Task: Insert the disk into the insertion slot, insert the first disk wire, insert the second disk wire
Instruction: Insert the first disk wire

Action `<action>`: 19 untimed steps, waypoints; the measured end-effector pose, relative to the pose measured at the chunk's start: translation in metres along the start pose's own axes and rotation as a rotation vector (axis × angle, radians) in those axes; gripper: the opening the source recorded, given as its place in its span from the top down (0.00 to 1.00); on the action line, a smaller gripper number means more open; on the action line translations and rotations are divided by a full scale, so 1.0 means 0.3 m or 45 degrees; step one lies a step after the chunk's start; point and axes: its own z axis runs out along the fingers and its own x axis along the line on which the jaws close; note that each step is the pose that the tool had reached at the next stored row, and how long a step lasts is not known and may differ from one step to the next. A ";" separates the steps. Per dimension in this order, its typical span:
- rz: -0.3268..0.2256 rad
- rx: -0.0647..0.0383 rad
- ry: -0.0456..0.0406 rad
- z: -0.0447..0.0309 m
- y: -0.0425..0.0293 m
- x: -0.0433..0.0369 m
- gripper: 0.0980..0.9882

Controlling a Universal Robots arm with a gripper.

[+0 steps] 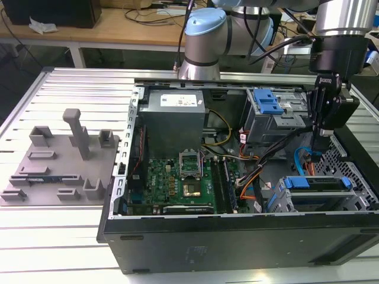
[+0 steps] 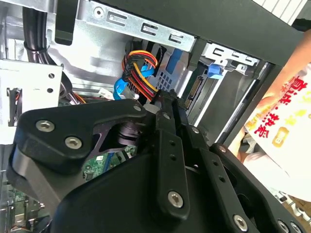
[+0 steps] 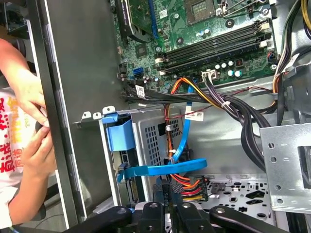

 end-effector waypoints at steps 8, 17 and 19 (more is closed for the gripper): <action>-0.002 -0.004 -0.027 -0.015 -0.009 0.047 0.93; -0.010 -0.029 -0.222 -0.010 -0.013 0.080 0.93; -0.010 -0.030 -0.232 0.002 -0.016 0.101 0.93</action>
